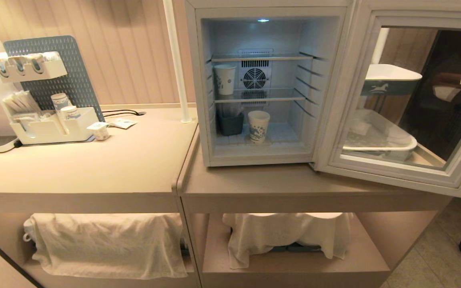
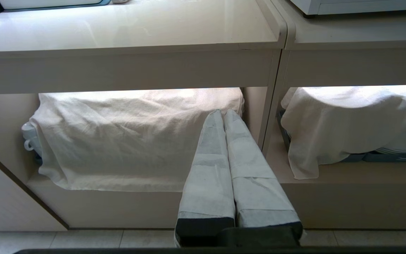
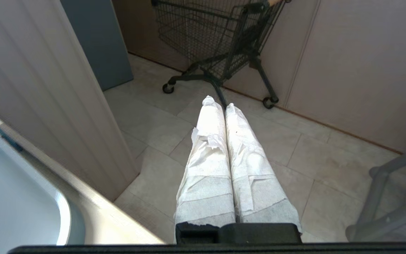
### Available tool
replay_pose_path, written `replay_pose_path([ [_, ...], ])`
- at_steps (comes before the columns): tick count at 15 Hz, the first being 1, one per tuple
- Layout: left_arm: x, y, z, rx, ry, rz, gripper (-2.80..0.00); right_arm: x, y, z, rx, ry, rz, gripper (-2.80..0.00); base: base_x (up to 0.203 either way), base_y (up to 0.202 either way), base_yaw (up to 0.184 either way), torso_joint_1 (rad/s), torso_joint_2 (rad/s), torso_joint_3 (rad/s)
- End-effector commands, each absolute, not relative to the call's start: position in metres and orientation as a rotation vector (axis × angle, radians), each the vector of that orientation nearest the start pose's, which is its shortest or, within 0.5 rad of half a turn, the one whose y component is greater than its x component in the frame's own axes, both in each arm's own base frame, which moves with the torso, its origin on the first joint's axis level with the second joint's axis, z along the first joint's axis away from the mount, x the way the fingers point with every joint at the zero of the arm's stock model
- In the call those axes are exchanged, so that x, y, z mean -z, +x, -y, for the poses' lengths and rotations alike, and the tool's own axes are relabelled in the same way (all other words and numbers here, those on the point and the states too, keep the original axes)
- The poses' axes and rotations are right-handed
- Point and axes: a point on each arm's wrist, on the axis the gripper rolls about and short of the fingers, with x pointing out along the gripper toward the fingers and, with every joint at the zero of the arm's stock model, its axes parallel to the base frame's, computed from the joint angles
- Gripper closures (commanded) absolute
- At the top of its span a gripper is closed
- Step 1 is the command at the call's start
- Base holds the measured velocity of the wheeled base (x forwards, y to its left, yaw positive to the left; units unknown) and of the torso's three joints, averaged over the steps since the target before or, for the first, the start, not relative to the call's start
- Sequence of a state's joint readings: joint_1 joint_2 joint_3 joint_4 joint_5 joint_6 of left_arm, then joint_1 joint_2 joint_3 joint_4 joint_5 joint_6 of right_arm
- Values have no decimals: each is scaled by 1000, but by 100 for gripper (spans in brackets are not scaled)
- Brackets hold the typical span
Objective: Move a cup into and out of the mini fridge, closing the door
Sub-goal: Close the freezer door
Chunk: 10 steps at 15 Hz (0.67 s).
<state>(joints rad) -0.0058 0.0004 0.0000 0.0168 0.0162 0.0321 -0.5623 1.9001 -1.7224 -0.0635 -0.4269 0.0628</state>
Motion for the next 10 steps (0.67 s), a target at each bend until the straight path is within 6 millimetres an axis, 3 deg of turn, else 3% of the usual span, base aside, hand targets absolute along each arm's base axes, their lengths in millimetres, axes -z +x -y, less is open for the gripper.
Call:
replay_pose_path([
  [1, -73, -23, -1, -10, 32, -20, 0, -323, 309, 205, 982, 71, -77, 0, 0, 0, 0, 0, 0, 0],
  [10, -73, -23, -1, -10, 32, -19, 0, -325, 288, 168, 876, 131, -105, 0, 0, 0, 0, 0, 0, 0],
])
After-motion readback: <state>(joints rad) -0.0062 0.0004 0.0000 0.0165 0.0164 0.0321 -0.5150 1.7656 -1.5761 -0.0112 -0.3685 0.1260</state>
